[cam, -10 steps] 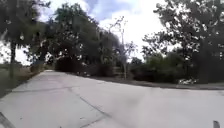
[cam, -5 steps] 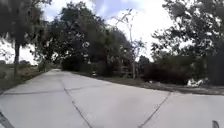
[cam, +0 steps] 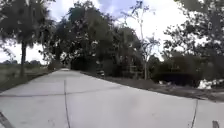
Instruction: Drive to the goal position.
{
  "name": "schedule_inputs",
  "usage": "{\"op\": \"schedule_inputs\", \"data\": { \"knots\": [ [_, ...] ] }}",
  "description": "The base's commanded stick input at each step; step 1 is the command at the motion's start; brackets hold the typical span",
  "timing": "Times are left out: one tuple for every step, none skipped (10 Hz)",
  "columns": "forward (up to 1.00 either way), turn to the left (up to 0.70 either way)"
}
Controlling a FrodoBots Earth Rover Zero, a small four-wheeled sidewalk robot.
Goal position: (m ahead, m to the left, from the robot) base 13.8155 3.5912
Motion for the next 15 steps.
{"op": "schedule_inputs", "data": {
  "knots": [
    [1.0,0.27],
    [1.0,0.27],
    [1.0,0.27],
    [1.0,0.27],
    [1.0,0.27],
    [1.0,0.27],
    [1.0,0.27],
    [1.0,0.27],
    [1.0,0.27],
    [1.0,0.27],
    [1.0,0.27],
    [1.0,0.27],
    [1.0,0.27],
    [1.0,0.27],
    [1.0,0.27]
  ]
}}
